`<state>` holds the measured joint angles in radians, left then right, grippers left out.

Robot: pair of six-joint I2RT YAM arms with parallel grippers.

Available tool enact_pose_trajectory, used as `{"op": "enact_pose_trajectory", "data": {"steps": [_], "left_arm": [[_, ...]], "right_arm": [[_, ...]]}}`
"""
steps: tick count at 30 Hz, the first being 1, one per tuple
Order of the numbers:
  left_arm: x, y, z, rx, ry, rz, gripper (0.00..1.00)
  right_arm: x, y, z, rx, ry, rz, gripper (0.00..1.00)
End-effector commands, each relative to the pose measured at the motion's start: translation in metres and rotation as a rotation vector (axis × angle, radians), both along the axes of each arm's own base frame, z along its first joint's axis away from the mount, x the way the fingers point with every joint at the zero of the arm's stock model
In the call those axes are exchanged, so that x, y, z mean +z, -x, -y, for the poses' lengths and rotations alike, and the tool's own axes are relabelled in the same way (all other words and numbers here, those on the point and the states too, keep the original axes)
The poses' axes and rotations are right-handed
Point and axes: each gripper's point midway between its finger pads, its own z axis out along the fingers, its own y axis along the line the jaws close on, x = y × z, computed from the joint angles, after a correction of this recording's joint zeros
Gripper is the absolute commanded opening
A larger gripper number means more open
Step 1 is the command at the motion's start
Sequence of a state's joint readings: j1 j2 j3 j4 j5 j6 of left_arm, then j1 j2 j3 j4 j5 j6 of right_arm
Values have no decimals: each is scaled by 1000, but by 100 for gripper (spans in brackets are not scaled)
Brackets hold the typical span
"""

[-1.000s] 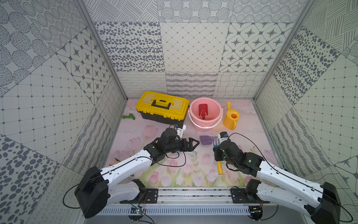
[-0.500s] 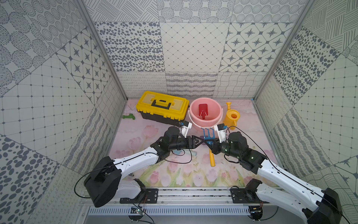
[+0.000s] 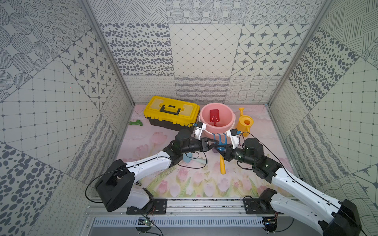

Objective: Organize the gardening tools
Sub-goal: Pick up the gardening tool from the center of the board.

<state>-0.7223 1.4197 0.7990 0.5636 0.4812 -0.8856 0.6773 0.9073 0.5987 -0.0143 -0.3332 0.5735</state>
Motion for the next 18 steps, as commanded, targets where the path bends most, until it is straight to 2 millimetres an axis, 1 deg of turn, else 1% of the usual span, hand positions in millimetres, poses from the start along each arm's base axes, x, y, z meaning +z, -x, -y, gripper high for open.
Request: {"op": "enact_pose_trajectory", "data": {"steps": [1, 3, 4, 6, 9, 10, 13, 14, 15, 16, 17, 18], "left_arm": [[41, 8, 5, -61, 112, 100, 16], [43, 9, 4, -61, 109, 108, 9], [44, 10, 3, -60, 108, 113, 9], [46, 11, 1, -55, 105, 122, 16], [49, 11, -3, -42, 95, 141, 18], [50, 12, -4, -39, 94, 147, 22], [53, 11, -7, -25, 89, 157, 23], [53, 11, -6, -26, 88, 157, 19], [52, 11, -6, -30, 87, 154, 14], [53, 11, -6, -30, 88, 154, 13], [53, 10, -5, -32, 89, 154, 19], [53, 11, -5, -34, 92, 155, 29]], "right_arm": [[0, 12, -12, 92, -20, 29, 0], [-1, 11, -10, 86, -22, 25, 0], [-1, 10, -10, 86, -25, 23, 0], [-1, 11, -10, 90, -35, 20, 0], [0, 11, -10, 96, -40, 19, 0], [0, 11, -10, 98, -41, 20, 0], [-1, 11, -11, 99, -40, 17, 0], [0, 11, -11, 101, -41, 18, 0], [0, 12, -12, 105, -42, 18, 0], [0, 12, -12, 107, -43, 16, 0], [-1, 12, -12, 109, -43, 15, 0], [-1, 12, -12, 111, -43, 14, 0]]}}
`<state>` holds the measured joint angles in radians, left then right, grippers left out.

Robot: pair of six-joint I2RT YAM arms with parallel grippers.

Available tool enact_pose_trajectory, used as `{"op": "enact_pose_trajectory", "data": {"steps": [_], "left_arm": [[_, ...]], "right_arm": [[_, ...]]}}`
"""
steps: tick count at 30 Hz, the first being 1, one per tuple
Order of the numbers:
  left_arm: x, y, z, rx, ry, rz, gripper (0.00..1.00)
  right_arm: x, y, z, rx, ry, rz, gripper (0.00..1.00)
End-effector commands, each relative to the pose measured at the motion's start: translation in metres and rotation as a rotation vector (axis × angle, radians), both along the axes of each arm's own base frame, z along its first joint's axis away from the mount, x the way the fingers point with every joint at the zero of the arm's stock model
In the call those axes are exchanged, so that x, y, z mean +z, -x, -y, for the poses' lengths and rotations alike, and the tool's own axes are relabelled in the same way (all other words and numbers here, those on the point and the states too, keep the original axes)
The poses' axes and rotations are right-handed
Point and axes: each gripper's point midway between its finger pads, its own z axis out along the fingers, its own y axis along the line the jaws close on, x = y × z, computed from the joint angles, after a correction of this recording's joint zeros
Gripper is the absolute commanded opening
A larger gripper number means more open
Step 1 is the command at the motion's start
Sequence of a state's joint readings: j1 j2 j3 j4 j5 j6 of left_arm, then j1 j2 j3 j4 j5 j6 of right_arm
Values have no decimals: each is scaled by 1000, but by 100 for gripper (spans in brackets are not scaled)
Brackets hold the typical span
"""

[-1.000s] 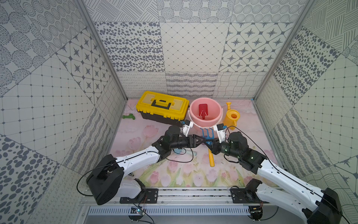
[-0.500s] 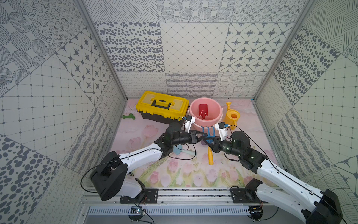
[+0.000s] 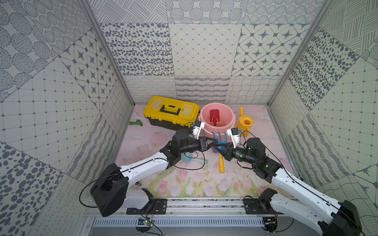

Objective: Organize the gardening tools
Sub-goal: Pick up the gardening tool from the center of the board.

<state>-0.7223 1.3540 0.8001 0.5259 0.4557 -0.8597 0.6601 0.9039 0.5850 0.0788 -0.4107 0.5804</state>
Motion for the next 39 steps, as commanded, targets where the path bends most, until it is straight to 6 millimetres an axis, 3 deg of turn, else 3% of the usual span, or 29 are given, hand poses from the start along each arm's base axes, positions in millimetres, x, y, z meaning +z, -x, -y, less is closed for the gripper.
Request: {"op": "enact_pose_trajectory", "data": {"steps": [1, 4, 6, 12, 22, 23, 25, 27, 29, 31, 39], "left_arm": [[35, 7, 3, -59, 82, 109, 41], [38, 7, 2, -58, 86, 111, 60], [39, 7, 0, -55, 90, 114, 60], [37, 6, -2, -46, 85, 107, 33], [39, 7, -2, -56, 99, 95, 3], [39, 6, -3, -55, 100, 94, 1], [41, 7, -3, -56, 103, 92, 0], [43, 6, -3, -53, 107, 92, 0], [44, 4, -5, -43, 104, 93, 0], [46, 1, -7, -26, 97, 94, 0], [53, -8, -8, -1, 82, 108, 0]], "right_arm": [[-18, 9, -7, 57, 31, -29, 0], [-19, 9, -7, 60, 33, -31, 0], [-20, 9, -7, 61, 34, -33, 0], [-18, 8, -6, 54, 32, -30, 0], [-18, 5, -3, 45, 17, -40, 1], [-18, 5, -3, 45, 17, -40, 6], [-18, 5, -2, 41, 19, -41, 27], [-20, 3, 0, 26, 30, -44, 60], [-22, 0, 5, -4, 47, -41, 72], [-24, -3, 11, -43, 71, -40, 81], [-28, -7, 26, -114, 100, -36, 87]]}}
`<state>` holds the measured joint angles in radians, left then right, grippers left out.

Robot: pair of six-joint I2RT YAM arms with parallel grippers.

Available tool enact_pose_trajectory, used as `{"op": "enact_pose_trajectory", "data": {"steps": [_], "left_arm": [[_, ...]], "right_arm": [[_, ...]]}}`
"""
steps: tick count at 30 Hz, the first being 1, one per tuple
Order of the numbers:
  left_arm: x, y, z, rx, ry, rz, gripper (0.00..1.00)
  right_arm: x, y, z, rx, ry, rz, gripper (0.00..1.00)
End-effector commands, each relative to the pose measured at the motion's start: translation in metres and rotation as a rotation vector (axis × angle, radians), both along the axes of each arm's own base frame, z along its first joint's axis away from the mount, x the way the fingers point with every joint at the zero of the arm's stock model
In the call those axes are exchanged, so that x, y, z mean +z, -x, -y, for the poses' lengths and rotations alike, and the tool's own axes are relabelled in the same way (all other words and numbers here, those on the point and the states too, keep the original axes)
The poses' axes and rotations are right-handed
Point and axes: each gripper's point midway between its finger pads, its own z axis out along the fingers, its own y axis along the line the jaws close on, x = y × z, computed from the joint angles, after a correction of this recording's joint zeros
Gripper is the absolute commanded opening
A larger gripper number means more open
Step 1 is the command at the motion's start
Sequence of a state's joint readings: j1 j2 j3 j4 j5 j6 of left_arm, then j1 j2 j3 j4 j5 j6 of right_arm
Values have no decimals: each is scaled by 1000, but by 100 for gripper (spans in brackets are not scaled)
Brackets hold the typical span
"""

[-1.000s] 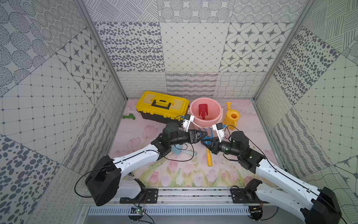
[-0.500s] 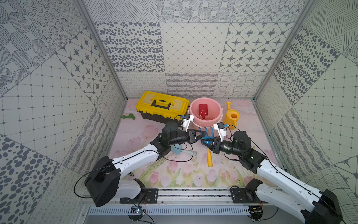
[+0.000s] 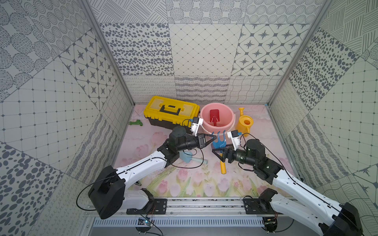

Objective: Organize the gardening tools
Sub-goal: Pick up the gardening tool from the center of the board, then place the gardening tool in the container.

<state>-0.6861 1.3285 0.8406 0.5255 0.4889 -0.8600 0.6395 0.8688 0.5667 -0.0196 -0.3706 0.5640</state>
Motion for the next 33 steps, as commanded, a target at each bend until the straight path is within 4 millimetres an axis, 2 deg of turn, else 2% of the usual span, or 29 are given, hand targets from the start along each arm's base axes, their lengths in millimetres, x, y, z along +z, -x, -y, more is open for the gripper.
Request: {"op": "enact_pose_trajectory", "data": {"steps": [1, 4, 6, 10, 11, 14, 19, 26, 30, 33], "left_arm": [[26, -3, 0, -2, 35, 64, 0], [35, -8, 0, 20, 20, 88, 0], [43, -14, -2, 50, -2, 112, 0], [62, -30, -5, 129, -58, 183, 0], [67, -36, -6, 153, -76, 215, 0], [80, -55, -7, 234, -132, 308, 0], [94, -91, 0, 330, -199, 471, 0], [103, -150, 16, 455, -260, 713, 0], [112, -183, 18, 463, -284, 722, 0], [126, -199, 13, 461, -255, 702, 0]], "right_arm": [[-7, -7, 12, -69, 39, 15, 87], [-2, -7, 22, -109, 49, 41, 90], [4, -6, 34, -159, 62, 70, 96], [16, -5, 52, -237, 61, 119, 97], [14, -5, 56, -257, 68, 123, 97], [9, -5, 67, -305, 79, 132, 97], [11, -3, 74, -330, 78, 144, 97], [10, -2, 78, -347, 80, 146, 97], [9, -3, 79, -353, 87, 143, 97], [8, -4, 79, -356, 92, 140, 97]]}}
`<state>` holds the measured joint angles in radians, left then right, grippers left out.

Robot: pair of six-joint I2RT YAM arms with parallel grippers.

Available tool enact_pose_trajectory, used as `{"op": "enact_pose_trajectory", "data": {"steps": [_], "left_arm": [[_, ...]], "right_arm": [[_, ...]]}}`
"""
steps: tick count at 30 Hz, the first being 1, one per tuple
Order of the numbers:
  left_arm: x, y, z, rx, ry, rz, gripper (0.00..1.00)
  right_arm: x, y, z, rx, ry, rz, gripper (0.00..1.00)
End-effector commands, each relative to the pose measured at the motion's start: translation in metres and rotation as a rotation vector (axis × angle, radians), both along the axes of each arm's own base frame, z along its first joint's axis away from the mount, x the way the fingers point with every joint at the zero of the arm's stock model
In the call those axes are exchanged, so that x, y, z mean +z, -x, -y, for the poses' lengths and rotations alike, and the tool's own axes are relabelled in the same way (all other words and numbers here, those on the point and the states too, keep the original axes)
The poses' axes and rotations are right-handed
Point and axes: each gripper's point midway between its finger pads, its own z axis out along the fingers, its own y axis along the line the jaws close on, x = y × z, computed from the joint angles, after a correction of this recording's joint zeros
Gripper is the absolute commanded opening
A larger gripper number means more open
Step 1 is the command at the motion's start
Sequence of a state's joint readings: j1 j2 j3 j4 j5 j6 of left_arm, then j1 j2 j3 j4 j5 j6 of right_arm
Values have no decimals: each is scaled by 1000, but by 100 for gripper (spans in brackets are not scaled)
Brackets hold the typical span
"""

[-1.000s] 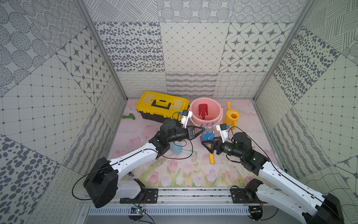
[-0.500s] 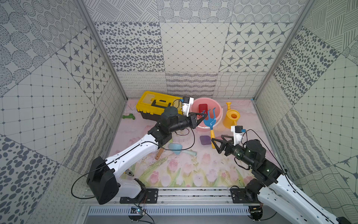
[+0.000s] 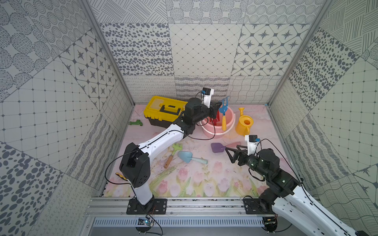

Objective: Organize the gardening tools
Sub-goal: Place the gardening tool in the container.

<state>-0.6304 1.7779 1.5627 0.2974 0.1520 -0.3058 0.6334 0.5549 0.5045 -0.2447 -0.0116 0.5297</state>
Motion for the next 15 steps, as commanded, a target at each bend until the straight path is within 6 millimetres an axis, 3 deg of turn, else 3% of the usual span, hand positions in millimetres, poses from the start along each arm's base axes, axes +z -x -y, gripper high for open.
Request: {"op": "enact_pose_trajectory", "data": {"steps": [1, 5, 15], "left_arm": [[51, -33, -16, 65, -7, 176, 0], [56, -48, -17, 45, -38, 150, 0], [34, -60, -14, -34, -21, 61, 0]], "right_arm": [[4, -3, 3, -17, 3, 28, 97], [2, -4, 3, -22, 8, 20, 97], [-3, -8, 1, -28, 25, 0, 97]]}}
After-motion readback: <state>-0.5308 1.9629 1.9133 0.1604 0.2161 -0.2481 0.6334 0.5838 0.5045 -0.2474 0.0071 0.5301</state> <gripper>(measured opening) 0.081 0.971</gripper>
